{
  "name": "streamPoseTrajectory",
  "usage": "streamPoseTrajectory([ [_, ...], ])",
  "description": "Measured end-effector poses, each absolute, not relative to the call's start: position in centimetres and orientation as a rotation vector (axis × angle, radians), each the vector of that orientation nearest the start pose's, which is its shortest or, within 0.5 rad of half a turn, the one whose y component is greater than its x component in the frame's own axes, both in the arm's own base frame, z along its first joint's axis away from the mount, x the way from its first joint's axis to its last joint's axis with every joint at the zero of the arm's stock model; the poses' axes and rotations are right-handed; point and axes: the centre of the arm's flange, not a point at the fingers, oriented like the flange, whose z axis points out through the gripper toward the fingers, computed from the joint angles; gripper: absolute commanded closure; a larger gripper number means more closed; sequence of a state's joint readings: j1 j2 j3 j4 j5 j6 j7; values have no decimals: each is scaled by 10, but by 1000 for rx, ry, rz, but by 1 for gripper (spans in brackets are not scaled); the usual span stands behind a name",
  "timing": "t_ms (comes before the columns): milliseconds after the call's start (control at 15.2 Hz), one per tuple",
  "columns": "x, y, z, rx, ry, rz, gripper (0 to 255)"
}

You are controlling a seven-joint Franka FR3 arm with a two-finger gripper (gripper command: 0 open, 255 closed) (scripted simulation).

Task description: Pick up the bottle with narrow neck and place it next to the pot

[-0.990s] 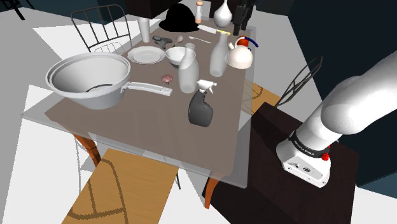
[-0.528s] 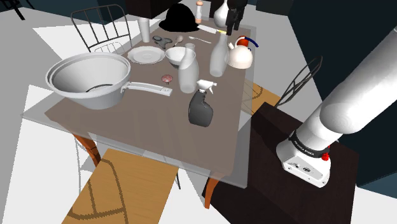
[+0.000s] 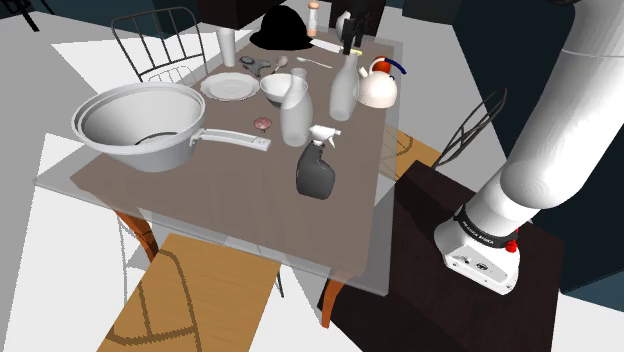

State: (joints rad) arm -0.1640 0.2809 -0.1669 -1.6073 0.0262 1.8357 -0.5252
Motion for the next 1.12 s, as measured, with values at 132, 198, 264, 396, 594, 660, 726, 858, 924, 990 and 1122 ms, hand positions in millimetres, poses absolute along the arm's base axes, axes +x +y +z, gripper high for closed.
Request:
streamPoseTrajectory([
  [132,610,-199,453,-3126,-302,83,0],
  [198,610,-199,448,-3126,-302,83,0],
  [264,610,-199,443,-3126,-302,83,0],
  [396,611,-199,431,-3126,-302,83,0],
  [594,610,-199,424,-3126,-302,83,0],
  [660,610,-199,424,-3126,-302,83,0],
  [726,610,-199,423,-3126,-302,83,0],
  [858,610,-199,423,-3126,-302,82,0],
  [924,610,-199,423,-3126,-302,82,255],
  [990,610,-199,423,-3126,-302,82,255],
  [1122,610,-199,423,-3126,-302,82,255],
])
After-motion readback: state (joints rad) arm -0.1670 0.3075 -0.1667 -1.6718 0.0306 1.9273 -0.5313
